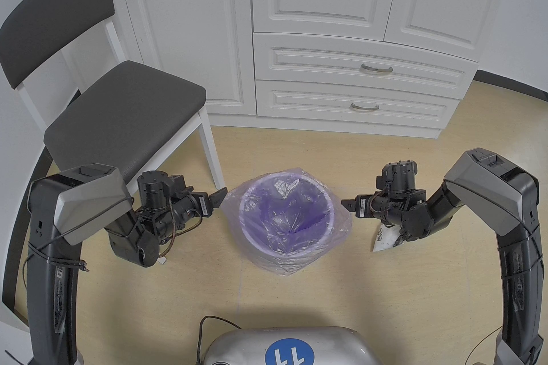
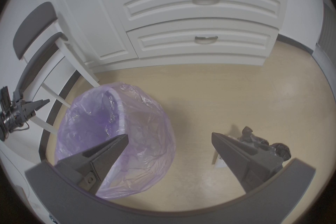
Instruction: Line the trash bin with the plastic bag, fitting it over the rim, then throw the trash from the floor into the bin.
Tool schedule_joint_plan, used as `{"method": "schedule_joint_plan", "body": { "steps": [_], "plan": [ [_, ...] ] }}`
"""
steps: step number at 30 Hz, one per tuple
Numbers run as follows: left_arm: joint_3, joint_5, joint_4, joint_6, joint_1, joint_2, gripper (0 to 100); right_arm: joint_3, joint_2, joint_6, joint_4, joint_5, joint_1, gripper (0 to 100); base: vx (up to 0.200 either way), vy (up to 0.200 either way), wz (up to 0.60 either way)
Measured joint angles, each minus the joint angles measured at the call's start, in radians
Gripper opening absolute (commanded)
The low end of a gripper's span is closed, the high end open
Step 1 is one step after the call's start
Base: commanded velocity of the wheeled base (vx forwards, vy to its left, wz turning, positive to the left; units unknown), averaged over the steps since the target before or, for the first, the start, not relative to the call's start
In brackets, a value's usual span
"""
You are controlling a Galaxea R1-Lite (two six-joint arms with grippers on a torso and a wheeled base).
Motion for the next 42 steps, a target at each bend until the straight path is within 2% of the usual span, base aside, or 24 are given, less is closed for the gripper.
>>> {"method": "schedule_joint_plan", "body": {
  "steps": [12,17,25,35,42],
  "plan": [
    [-0.277,-0.011,0.217,-0.048,-0.019,0.163,100,-0.095,0.105,0.037,0.084,0.026,-0.037,100,0.0,0.0,0.0],
    [-0.323,-0.016,0.266,-0.049,-0.008,0.187,100,-0.121,0.126,0.054,0.144,0.06,-0.037,100,0.0,0.0,0.0],
    [-0.351,-0.048,0.432,-0.04,-0.005,0.193,100,-0.266,0.16,0.158,0.324,0.084,-0.036,100,0.0,0.0,0.0],
    [-0.492,-0.063,0.646,0.054,0.029,0.24,100,-0.539,0.261,0.186,0.594,0.102,-0.038,100,0.0,0.0,0.0],
    [-0.664,-0.058,0.807,0.14,0.05,0.307,100,-0.686,0.341,0.147,0.718,0.133,-0.038,100,0.0,0.0,0.0]
  ]
}}
